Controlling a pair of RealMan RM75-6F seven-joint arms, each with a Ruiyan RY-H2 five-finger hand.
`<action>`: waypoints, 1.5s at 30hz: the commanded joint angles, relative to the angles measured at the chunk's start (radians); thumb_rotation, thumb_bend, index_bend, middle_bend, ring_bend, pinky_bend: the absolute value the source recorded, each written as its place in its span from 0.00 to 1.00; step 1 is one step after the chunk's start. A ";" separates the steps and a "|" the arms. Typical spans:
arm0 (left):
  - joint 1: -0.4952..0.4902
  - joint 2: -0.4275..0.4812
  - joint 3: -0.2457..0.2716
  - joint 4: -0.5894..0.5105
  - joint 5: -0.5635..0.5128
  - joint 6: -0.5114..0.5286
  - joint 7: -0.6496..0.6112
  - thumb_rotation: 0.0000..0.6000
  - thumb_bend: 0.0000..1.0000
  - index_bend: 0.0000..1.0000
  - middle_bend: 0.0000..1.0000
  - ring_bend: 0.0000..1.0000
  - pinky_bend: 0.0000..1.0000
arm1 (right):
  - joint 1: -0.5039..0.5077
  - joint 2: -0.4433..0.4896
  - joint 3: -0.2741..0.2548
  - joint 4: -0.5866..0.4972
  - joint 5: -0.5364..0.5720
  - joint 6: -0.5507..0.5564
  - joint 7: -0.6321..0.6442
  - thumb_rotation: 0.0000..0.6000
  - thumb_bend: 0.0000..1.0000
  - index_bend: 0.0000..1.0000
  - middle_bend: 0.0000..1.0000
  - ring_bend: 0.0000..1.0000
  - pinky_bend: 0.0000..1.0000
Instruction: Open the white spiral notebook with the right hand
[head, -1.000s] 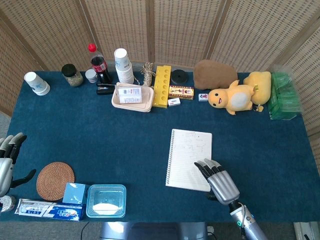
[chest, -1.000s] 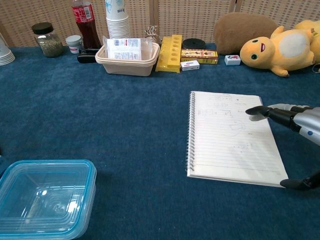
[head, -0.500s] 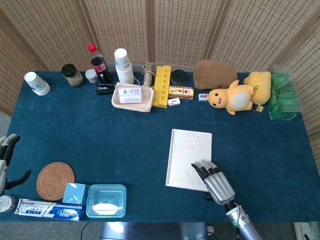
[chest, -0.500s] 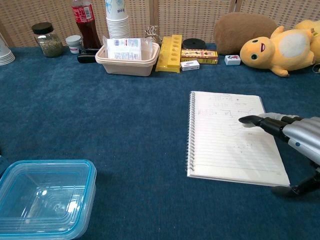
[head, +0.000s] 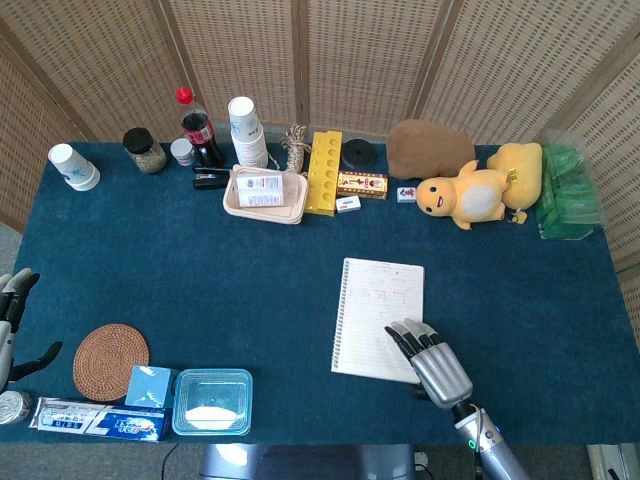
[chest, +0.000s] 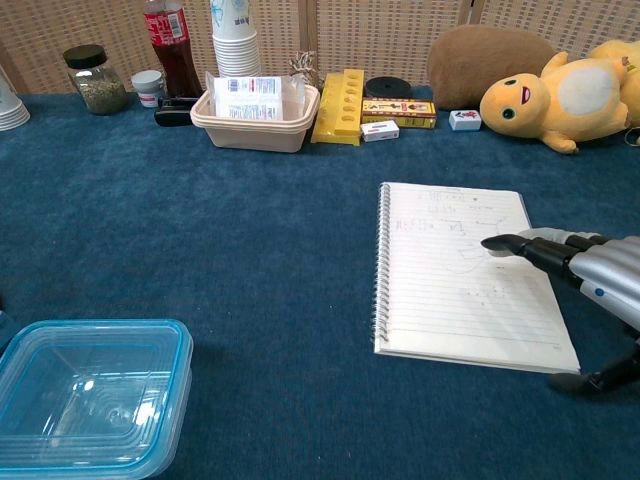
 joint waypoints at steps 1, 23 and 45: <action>0.000 0.000 0.000 0.000 0.000 0.001 0.000 1.00 0.20 0.09 0.06 0.03 0.03 | -0.002 -0.001 -0.005 0.000 -0.004 0.005 0.003 1.00 0.15 0.01 0.15 0.09 0.17; 0.008 -0.002 0.003 -0.001 0.008 0.015 -0.007 1.00 0.20 0.08 0.06 0.03 0.03 | 0.011 -0.043 0.021 0.110 -0.062 0.112 0.080 1.00 0.18 0.03 0.15 0.09 0.17; 0.028 0.000 0.012 0.004 0.026 0.042 -0.033 1.00 0.20 0.08 0.06 0.03 0.03 | 0.025 -0.254 0.136 0.320 -0.064 0.363 0.414 1.00 0.16 0.03 0.16 0.15 0.27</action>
